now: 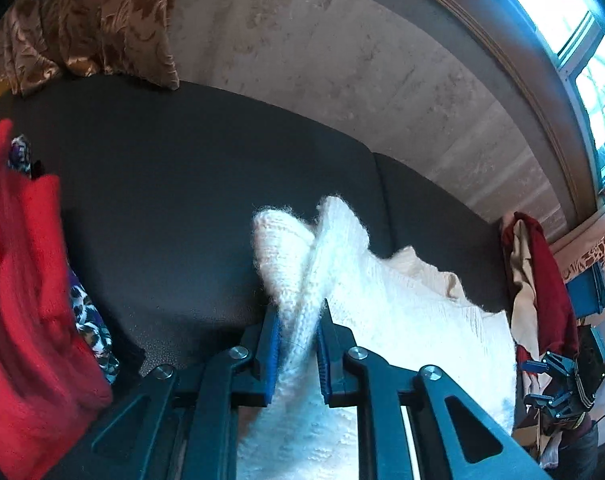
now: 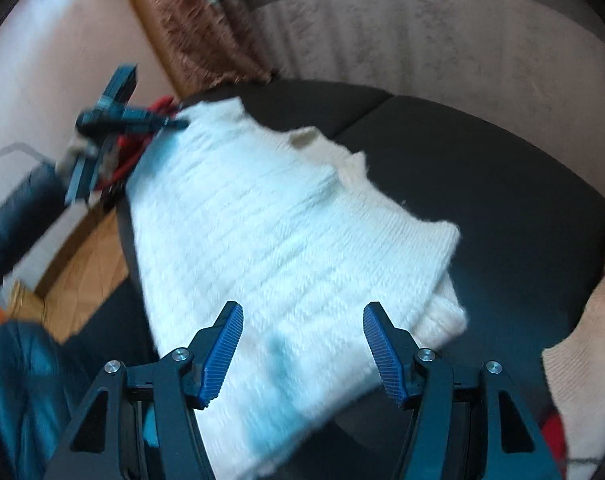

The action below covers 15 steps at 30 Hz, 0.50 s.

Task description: Fold clothes

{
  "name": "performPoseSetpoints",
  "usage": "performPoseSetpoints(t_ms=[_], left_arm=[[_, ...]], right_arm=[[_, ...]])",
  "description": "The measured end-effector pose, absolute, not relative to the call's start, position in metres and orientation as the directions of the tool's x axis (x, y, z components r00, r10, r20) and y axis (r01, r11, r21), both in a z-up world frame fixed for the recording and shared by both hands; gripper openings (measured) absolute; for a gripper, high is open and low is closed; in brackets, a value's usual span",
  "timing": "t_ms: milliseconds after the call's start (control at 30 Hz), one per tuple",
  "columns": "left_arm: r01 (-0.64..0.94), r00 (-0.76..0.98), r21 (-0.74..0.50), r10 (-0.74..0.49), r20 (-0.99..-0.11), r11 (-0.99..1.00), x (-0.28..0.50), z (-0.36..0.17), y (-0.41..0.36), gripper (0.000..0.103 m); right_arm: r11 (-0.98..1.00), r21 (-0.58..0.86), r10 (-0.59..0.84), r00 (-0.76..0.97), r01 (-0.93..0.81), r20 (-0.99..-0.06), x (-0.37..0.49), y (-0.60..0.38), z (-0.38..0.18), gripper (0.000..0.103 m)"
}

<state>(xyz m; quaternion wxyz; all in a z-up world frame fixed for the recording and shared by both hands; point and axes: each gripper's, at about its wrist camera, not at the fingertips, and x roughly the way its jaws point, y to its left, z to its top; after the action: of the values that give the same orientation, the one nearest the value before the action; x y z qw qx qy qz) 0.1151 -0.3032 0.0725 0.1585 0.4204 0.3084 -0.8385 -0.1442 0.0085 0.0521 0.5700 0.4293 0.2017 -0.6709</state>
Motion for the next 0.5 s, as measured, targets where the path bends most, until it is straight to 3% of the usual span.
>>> performPoseSetpoints(t_ms=[233, 367, 500], left_arm=[[0.485, -0.647, -0.499, 0.089, -0.757, -0.718, 0.125, 0.102, -0.293, 0.014], [0.434, -0.7, -0.595, 0.163, -0.696, -0.677, 0.133, 0.124, -0.275, 0.014], [0.382, -0.743, -0.67, 0.22, -0.632, -0.636, 0.13, 0.143, -0.251, 0.013]], right_arm=[[-0.168, 0.082, -0.391, 0.01, 0.982, -0.921, -0.148, -0.014, 0.005, 0.067], [-0.19, 0.109, -0.431, 0.017, 0.976, -0.902, -0.148, -0.012, -0.004, 0.076], [-0.216, 0.114, -0.476, -0.003, 0.97, -0.879, -0.147, -0.006, -0.007, 0.077]])
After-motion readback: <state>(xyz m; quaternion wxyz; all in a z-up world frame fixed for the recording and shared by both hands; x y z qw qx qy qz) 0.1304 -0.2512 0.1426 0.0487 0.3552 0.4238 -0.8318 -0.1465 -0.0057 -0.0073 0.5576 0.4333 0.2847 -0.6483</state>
